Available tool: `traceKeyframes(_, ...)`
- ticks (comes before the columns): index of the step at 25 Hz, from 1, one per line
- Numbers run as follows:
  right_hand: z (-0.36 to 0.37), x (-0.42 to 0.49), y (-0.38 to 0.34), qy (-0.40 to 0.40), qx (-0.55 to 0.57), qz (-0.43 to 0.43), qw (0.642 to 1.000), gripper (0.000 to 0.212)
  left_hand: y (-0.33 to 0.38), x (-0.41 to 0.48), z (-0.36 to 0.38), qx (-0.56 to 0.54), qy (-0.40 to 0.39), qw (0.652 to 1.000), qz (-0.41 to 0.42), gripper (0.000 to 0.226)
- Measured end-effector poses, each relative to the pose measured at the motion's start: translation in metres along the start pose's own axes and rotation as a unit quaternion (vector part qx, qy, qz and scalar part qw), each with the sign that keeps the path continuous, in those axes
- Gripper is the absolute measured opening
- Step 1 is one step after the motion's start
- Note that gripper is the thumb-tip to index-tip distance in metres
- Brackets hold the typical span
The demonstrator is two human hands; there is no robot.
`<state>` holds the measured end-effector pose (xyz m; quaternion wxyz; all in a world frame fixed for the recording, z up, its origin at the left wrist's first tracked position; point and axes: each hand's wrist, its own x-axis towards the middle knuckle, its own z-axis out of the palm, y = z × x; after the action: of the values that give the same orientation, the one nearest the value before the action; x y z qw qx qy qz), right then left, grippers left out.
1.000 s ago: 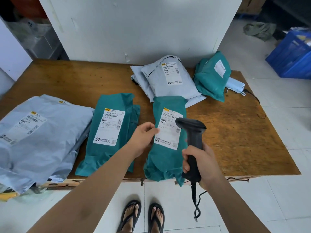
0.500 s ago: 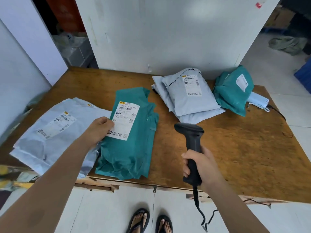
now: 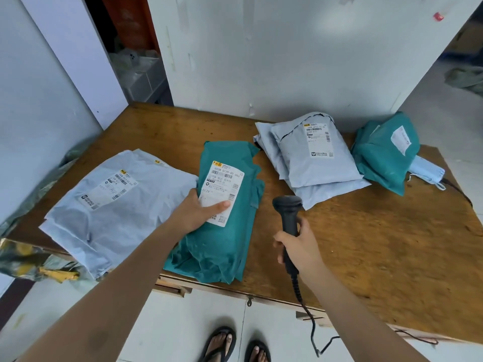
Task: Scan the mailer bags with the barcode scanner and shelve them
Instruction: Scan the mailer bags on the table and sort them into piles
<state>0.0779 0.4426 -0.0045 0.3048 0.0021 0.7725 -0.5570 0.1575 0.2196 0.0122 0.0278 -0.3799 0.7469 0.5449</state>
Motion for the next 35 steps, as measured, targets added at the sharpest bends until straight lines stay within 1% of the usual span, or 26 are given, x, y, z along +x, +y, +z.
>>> traceKeyframes(1, 0.002, 0.009, 0.007, 0.024, -0.060, -0.014, 0.998, 0.057, 0.000, -0.001, 0.003, -0.001, 0.004, 1.000, 0.007, 0.061)
traceKeyframes(3, 0.005, 0.024, 0.023, 0.049, -0.180, -0.054, 0.981, 0.067, 0.000, 0.000, 0.008, 0.001, 0.015, 0.999, 0.028, 0.053)
traceKeyframes(5, 0.004, 0.034, 0.037, 0.045, -0.279, -0.089, 0.955, 0.071, 0.000, 0.001, 0.013, -0.005, 0.009, 0.999, 0.048, 0.059)
traceKeyframes(7, 0.004, 0.042, 0.048, 0.031, -0.336, -0.092, 0.937, 0.075, -0.003, 0.006, 0.016, -0.009, -0.001, 0.999, 0.049, 0.067)
traceKeyframes(10, 0.008, 0.048, 0.052, 0.024, -0.365, -0.061, 0.929, 0.079, -0.001, 0.007, 0.014, -0.003, 0.007, 0.999, 0.049, 0.058)
traceKeyframes(11, 0.010, 0.049, 0.054, 0.032, -0.364, -0.053, 0.929, 0.080, -0.001, 0.007, 0.012, -0.002, 0.012, 0.999, 0.047, 0.061)
traceKeyframes(14, 0.016, 0.048, 0.062, 0.050, -0.377, -0.039, 0.924, 0.077, -0.005, 0.006, 0.000, -0.017, 0.029, 0.998, 0.044, 0.083)
traceKeyframes(15, 0.019, 0.046, 0.064, 0.056, -0.376, -0.029, 0.924, 0.076, -0.006, 0.005, -0.007, -0.018, 0.028, 0.998, 0.048, 0.083)
traceKeyframes(18, 0.029, 0.044, 0.068, 0.082, -0.392, -0.001, 0.916, 0.071, -0.009, 0.002, -0.029, -0.026, -0.016, 0.998, 0.058, 0.075)
traceKeyframes(20, 0.042, 0.038, 0.064, 0.148, -0.398, -0.027, 0.905, 0.065, -0.013, 0.006, -0.039, -0.035, -0.043, 0.997, 0.051, 0.075)
traceKeyframes(21, 0.053, 0.034, 0.057, 0.189, -0.362, -0.055, 0.911, 0.058, -0.017, 0.010, -0.045, -0.033, -0.042, 0.998, 0.042, 0.077)
traceKeyframes(22, 0.063, 0.030, 0.048, 0.218, -0.286, -0.081, 0.930, 0.050, -0.023, 0.013, -0.052, -0.024, -0.018, 0.999, 0.044, 0.076)
traceKeyframes(23, 0.073, 0.031, 0.039, 0.221, -0.178, -0.086, 0.955, 0.045, -0.032, 0.017, -0.061, 0.002, 0.028, 0.998, 0.060, 0.074)
traceKeyframes(24, 0.085, 0.031, 0.027, 0.183, -0.058, -0.056, 0.980, 0.048, -0.043, 0.022, -0.076, 0.053, 0.084, 0.991, 0.090, 0.071)
traceKeyframes(25, 0.099, 0.034, 0.019, 0.123, 0.067, -0.005, 0.990, 0.058, -0.057, 0.030, -0.093, 0.144, 0.123, 0.976, 0.111, 0.075)
traceKeyframes(26, 0.110, 0.038, 0.017, 0.061, 0.163, 0.046, 0.984, 0.069, -0.075, 0.037, -0.112, 0.262, 0.126, 0.950, 0.115, 0.086)
traceKeyframes(27, 0.117, 0.041, 0.017, 0.023, 0.232, 0.077, 0.969, 0.068, -0.093, 0.043, -0.130, 0.377, 0.096, 0.915, 0.102, 0.099)
traceKeyframes(28, 0.122, 0.042, 0.016, 0.002, 0.270, 0.095, 0.958, 0.060, -0.112, 0.049, -0.145, 0.461, 0.054, 0.882, 0.083, 0.111)
traceKeyframes(29, 0.126, 0.042, 0.014, -0.021, 0.295, 0.101, 0.950, 0.052, -0.128, 0.051, -0.156, 0.505, 0.017, 0.861, 0.065, 0.119)
traceKeyframes(30, 0.129, 0.043, 0.015, -0.036, 0.303, 0.106, 0.946, 0.049, -0.141, 0.053, -0.162, 0.514, -0.008, 0.856, 0.051, 0.122)
traceKeyframes(32, 0.132, 0.048, 0.017, -0.045, 0.295, 0.100, 0.949, 0.049, -0.156, 0.053, -0.163, 0.494, -0.022, 0.869, 0.032, 0.115)
traceKeyframes(35, 0.145, 0.057, 0.012, -0.066, 0.295, 0.093, 0.949, 0.048, -0.161, 0.059, -0.155, 0.478, 0.016, 0.878, 0.014, 0.107)
